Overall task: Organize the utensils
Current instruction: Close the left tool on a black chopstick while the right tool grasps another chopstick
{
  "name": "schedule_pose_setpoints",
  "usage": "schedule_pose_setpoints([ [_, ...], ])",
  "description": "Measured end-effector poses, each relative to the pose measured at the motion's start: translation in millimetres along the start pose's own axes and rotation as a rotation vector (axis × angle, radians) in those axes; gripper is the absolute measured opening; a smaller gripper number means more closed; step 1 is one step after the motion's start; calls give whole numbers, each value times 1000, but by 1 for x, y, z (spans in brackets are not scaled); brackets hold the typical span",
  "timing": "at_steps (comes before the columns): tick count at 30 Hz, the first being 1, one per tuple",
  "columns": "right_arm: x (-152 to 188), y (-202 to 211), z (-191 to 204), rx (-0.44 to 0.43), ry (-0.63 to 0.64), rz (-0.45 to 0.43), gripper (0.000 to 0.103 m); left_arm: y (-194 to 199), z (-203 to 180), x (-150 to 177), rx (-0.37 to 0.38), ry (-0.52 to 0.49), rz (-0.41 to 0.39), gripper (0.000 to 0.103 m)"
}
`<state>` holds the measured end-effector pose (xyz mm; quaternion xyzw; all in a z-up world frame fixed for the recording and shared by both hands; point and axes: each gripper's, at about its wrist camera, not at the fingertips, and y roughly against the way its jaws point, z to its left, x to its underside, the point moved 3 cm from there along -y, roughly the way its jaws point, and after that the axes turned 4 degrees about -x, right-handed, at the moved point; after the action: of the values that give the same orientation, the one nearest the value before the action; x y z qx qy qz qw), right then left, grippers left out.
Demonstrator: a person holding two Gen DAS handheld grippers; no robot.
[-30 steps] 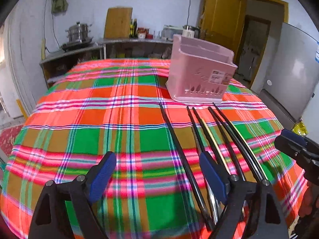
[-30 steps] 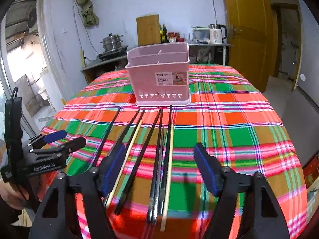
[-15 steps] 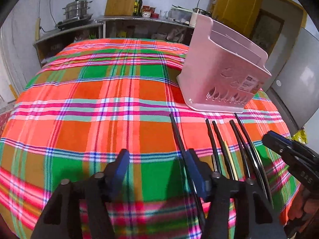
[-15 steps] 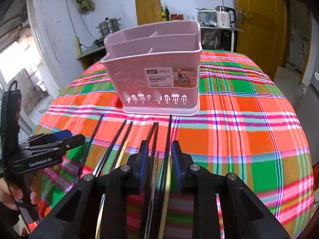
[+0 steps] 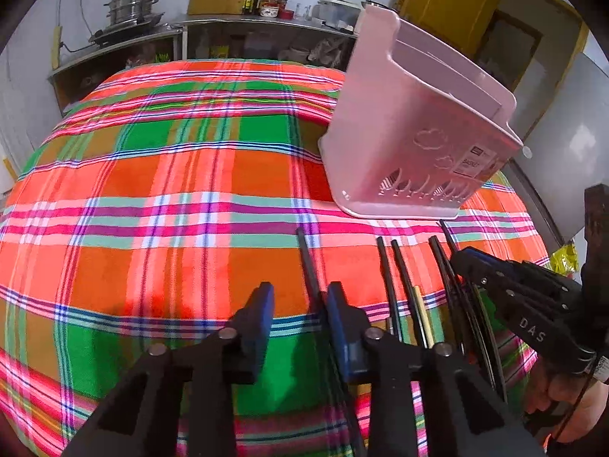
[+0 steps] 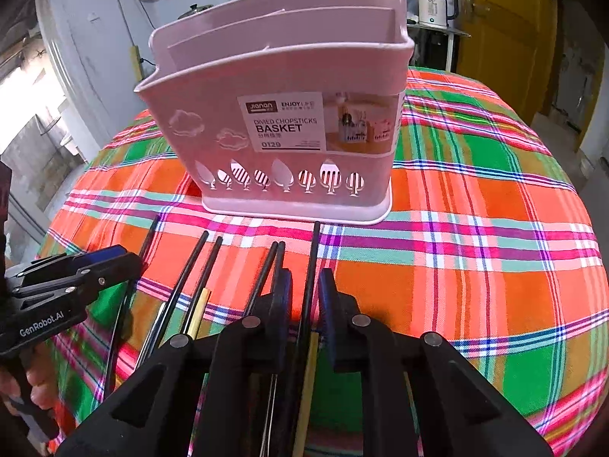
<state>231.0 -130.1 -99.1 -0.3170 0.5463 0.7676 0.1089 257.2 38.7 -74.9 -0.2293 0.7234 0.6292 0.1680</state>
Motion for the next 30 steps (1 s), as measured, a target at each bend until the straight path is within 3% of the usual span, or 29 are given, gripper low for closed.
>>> schedule_pose_setpoints([
  [7,-10,-6,-5,11,0,21,6,-6,-15,-4,-64,-80,7,26],
  [10,-17,-9,-4,7,-6,26,6,-7,-16,-6,-80,-85,8,9],
  [19,-27,14,1,-28,-17,-24,5,13,-10,-20,4,-44,-24,8],
  [30,-50,88,20,-47,22,-170,3,97,-16,-44,56,-70,-156,5],
])
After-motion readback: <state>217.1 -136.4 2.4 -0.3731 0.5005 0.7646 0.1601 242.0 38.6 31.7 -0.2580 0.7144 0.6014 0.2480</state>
